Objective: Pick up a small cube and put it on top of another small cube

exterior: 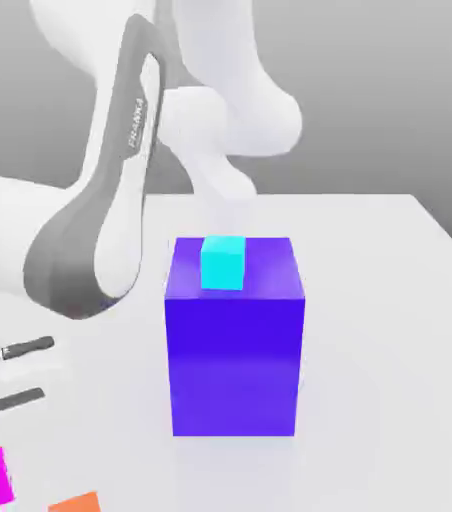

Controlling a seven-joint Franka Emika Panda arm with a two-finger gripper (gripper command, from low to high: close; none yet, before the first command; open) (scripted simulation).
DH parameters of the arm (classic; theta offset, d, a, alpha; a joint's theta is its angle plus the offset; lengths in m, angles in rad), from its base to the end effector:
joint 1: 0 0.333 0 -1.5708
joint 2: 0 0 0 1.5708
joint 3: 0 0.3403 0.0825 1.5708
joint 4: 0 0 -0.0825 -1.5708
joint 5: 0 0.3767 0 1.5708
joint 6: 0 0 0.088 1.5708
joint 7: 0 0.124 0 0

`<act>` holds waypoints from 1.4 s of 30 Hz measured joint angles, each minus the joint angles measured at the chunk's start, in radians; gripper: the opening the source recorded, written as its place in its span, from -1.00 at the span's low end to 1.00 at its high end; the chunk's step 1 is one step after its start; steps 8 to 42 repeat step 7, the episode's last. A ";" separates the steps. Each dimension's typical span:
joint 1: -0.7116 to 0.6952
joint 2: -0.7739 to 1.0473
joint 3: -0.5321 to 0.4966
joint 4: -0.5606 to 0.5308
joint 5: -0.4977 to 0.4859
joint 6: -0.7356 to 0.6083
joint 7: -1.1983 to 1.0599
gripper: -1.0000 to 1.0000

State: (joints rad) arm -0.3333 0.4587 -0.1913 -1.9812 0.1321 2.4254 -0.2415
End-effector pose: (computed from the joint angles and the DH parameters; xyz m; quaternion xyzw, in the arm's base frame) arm 0.5380 -0.3037 0.2466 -0.9835 0.1809 0.0010 0.0015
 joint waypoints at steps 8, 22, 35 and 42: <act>-0.042 0.113 0.014 0.022 0.034 0.090 -0.044 1.00; -0.042 0.113 0.014 0.022 0.034 0.090 -0.044 1.00; -0.042 0.113 0.014 0.022 0.034 0.090 -0.044 1.00; -0.042 0.113 0.014 0.022 0.034 0.090 -0.044 1.00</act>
